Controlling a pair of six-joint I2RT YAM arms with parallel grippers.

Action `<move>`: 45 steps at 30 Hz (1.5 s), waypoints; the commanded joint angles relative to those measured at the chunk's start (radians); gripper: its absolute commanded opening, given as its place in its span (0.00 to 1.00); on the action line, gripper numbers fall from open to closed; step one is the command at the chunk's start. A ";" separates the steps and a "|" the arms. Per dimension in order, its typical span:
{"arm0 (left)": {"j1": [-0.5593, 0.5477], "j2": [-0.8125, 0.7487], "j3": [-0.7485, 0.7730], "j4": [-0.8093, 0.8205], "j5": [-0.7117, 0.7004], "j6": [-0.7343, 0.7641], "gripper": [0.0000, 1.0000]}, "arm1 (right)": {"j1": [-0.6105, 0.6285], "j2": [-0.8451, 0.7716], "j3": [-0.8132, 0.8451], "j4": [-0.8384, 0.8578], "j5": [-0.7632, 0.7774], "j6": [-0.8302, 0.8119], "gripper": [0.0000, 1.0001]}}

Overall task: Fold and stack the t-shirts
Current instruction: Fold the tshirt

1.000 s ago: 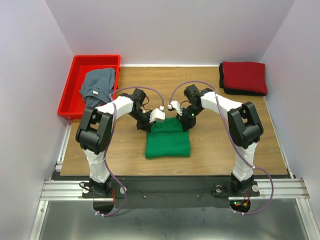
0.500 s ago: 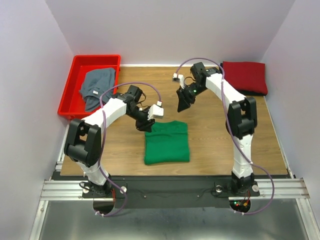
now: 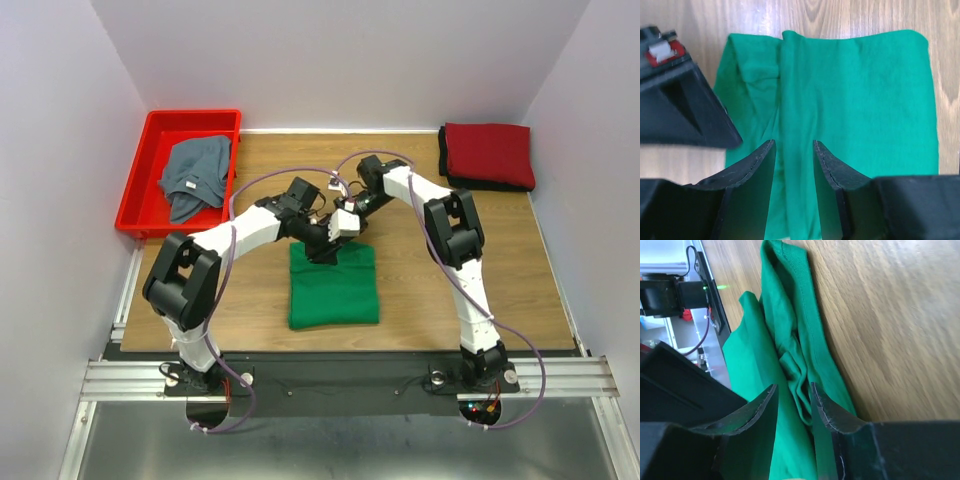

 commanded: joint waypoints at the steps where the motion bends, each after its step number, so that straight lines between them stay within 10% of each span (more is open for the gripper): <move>1: -0.019 0.025 -0.031 0.056 -0.009 -0.059 0.46 | 0.014 -0.005 -0.019 0.096 -0.022 0.068 0.38; 16: -0.039 0.108 -0.017 0.038 -0.069 -0.036 0.38 | 0.014 0.063 -0.123 0.157 0.072 0.057 0.34; 25: -0.042 0.076 0.016 0.016 -0.072 -0.025 0.01 | 0.014 0.069 -0.147 0.165 0.074 0.046 0.33; 45: -0.029 0.037 0.202 -0.111 -0.112 0.086 0.00 | 0.014 0.083 -0.158 0.168 0.071 0.043 0.32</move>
